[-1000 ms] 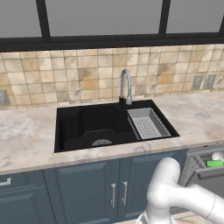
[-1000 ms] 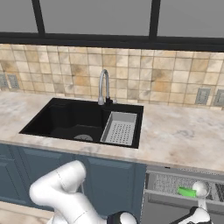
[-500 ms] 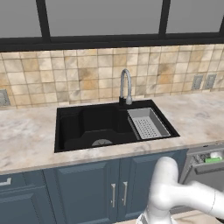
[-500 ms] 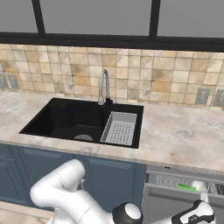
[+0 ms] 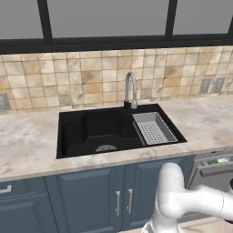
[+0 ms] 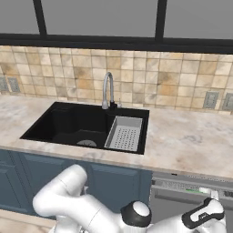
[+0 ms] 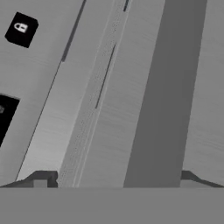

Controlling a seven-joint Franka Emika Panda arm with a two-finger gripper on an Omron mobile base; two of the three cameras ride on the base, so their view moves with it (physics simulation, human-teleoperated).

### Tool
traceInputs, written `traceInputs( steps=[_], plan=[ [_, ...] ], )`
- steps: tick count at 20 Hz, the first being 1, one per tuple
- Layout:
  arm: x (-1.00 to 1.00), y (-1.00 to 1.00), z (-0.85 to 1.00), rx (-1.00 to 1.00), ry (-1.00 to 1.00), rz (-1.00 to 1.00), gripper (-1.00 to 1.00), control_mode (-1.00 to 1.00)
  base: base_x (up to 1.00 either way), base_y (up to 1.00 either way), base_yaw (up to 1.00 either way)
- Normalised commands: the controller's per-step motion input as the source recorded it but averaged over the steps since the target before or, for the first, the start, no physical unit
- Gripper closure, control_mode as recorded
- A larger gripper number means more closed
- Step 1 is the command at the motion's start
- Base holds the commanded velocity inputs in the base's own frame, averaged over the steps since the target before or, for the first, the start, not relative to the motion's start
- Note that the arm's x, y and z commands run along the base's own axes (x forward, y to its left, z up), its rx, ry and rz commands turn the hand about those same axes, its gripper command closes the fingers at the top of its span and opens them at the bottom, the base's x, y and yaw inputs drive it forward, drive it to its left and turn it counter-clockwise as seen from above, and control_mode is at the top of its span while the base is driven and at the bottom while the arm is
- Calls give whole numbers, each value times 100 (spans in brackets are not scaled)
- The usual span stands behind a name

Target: Pick up the cup and bowl from the counter, place them in the dishwasher, and close the dishwasher door.

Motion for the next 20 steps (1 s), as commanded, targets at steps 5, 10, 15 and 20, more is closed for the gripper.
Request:
traceInputs(
  steps=[5, 10, 15, 20],
  plan=[
    [26, 0, -92, 0, -26, 4, -100, -100, 0, 0, 0],
    [29, 0, -100, 0, -24, 4, -100, -100, 0, 0, 0],
    [14, 0, -100, 0, -28, 4, -100, -100, 0, 0, 0],
    [10, 0, -100, 0, -36, 8, -100, -100, 0, 0, 0]
  ],
)
